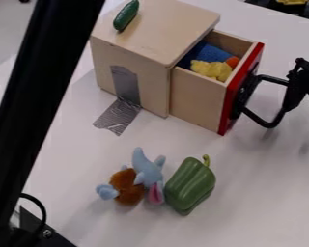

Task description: Close the drawer

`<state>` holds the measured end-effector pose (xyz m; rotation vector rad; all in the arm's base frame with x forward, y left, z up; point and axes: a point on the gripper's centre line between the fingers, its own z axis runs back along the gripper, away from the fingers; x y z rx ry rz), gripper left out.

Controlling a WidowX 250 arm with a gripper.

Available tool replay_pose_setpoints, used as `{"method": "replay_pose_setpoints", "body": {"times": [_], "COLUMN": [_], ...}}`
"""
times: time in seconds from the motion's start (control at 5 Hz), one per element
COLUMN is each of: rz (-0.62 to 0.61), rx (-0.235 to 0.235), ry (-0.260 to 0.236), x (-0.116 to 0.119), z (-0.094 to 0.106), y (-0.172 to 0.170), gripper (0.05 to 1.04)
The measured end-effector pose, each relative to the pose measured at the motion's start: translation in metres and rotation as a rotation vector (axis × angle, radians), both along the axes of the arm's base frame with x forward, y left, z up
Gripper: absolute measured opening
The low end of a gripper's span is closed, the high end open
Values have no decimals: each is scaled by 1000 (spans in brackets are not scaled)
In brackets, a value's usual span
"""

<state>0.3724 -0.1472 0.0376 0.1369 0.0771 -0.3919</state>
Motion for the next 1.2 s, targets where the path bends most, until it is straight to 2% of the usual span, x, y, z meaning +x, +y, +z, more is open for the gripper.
{"method": "replay_pose_setpoints", "body": {"times": [0.2,0.6,0.8,1.0,1.2], "rz": [-1,26,51,88,115], "rx": [24,56,41,22,-3], "ry": [-15,-92,-74,11,64], "x": [0,-1,-2,-8,-10], "z": [4,32,29,3,-13], "y": [6,16,21,30,34], "gripper": [997,997,997,964,688]}}
